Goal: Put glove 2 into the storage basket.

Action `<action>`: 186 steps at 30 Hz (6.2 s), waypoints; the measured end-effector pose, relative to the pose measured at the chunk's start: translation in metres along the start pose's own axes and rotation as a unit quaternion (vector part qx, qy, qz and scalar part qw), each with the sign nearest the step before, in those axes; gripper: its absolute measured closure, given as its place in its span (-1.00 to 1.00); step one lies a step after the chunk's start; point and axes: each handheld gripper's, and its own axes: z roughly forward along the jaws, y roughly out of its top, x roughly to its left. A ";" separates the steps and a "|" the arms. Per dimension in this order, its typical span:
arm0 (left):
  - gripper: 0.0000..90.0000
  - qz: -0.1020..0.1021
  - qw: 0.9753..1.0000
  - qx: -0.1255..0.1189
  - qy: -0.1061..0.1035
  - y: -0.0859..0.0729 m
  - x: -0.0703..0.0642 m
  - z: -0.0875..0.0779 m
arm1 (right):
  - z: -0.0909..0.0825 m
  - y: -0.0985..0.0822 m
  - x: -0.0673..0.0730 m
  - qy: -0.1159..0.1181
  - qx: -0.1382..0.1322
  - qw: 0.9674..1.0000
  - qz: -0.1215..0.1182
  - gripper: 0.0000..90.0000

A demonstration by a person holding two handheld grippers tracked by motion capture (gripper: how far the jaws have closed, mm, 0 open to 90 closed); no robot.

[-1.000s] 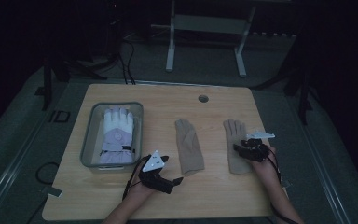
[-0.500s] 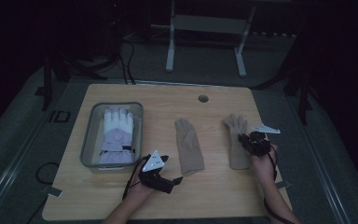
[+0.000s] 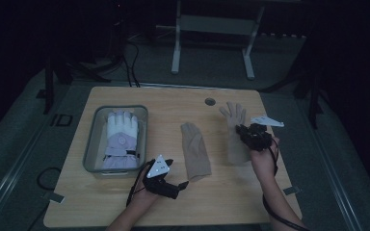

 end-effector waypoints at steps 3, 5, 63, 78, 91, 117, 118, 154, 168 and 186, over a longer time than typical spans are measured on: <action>-0.97 0.000 1.000 -0.001 0.000 0.001 0.000 -0.001 | 0.002 0.007 0.016 0.009 -0.008 1.000 -0.005 0.81; -0.97 0.005 1.000 -0.002 0.003 0.001 -0.001 -0.001 | 0.005 0.011 0.026 0.013 -0.010 1.000 -0.010 0.81; -0.97 0.004 1.000 0.002 -0.018 0.001 -0.004 0.001 | 0.072 -0.058 0.077 0.071 0.102 0.992 0.001 0.36; -0.97 0.003 1.000 0.012 -0.008 0.001 -0.004 0.003 | 0.050 -0.041 0.038 0.150 0.076 0.986 -0.007 -0.65; -0.97 -0.019 0.999 0.048 -0.015 0.010 -0.005 0.009 | 0.037 -0.038 0.017 0.188 0.086 0.978 -0.029 -0.67; -0.77 0.071 0.989 0.099 -0.079 0.039 -0.021 0.050 | 0.064 -0.007 0.009 0.212 0.102 0.972 -0.016 -0.69; -0.77 0.073 0.989 0.103 -0.081 0.040 -0.021 0.052 | 0.067 -0.006 0.009 0.213 0.101 0.972 -0.016 -0.69; -0.27 0.120 0.975 0.174 -0.070 0.042 -0.016 0.090 | 0.142 -0.013 0.026 0.175 0.194 0.965 -0.009 0.12; 0.70 0.142 0.969 0.199 -0.031 0.051 -0.012 0.091 | 0.141 -0.009 0.029 0.186 0.206 0.961 -0.012 0.44; 0.78 0.168 0.968 0.185 -0.003 0.076 -0.015 0.056 | 0.121 0.021 0.038 0.214 0.158 0.964 -0.004 0.48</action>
